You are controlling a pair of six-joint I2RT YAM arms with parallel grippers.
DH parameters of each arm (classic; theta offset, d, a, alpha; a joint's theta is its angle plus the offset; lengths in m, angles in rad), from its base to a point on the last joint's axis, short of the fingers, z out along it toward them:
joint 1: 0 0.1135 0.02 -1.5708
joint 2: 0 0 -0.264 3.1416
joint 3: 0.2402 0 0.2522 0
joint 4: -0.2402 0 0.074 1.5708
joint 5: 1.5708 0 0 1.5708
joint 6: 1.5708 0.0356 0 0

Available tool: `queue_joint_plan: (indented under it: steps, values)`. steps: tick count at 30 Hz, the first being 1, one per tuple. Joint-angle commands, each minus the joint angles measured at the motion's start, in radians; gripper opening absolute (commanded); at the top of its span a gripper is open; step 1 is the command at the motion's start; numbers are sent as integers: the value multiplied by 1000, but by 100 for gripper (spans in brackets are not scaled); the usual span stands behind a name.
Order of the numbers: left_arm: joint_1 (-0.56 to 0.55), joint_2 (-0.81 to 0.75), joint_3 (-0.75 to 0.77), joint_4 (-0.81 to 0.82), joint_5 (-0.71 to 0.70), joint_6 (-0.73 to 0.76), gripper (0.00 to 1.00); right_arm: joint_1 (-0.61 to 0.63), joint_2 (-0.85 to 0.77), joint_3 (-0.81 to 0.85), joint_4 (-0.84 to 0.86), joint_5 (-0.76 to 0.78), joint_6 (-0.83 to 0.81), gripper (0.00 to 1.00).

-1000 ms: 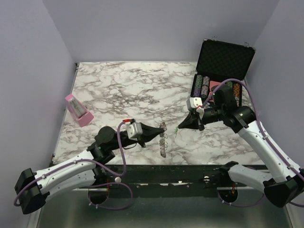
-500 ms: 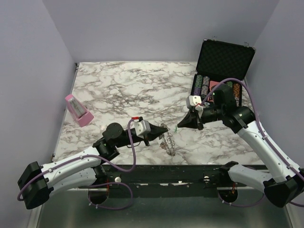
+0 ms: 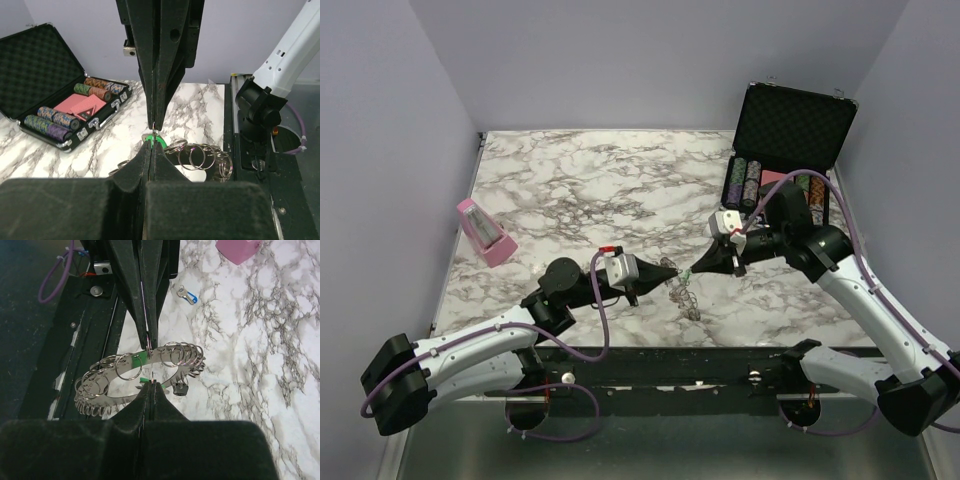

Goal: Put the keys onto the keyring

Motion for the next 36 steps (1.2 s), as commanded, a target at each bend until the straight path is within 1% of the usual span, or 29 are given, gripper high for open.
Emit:
queue_joint_plan:
  steps: [1, 3, 7, 12, 27, 31, 36]
  values:
    - [1, -9, -4, 92, 79, 74, 0, 8, 9, -5, -53, -49, -101, 0]
    - [1, -14, -9, 89, 82, 89, 0, 10, 9, 0, -66, -55, -127, 1]
    - [2, -8, -1, 72, 95, 92, 0, 10, 13, 4, -47, -52, -116, 0]
    - [2, 3, -7, 95, 97, 77, 0, 10, 19, 7, -33, -73, -98, 0]
    - [2, 9, -3, 94, 86, 77, 0, 11, 21, 20, -61, -121, -110, 0]
    - [2, 9, -3, 97, 91, 71, 0, 11, 21, 15, -21, -101, -66, 0]
    - [2, 4, -9, 98, 92, 66, 0, 10, 21, 17, -7, -97, -47, 1]
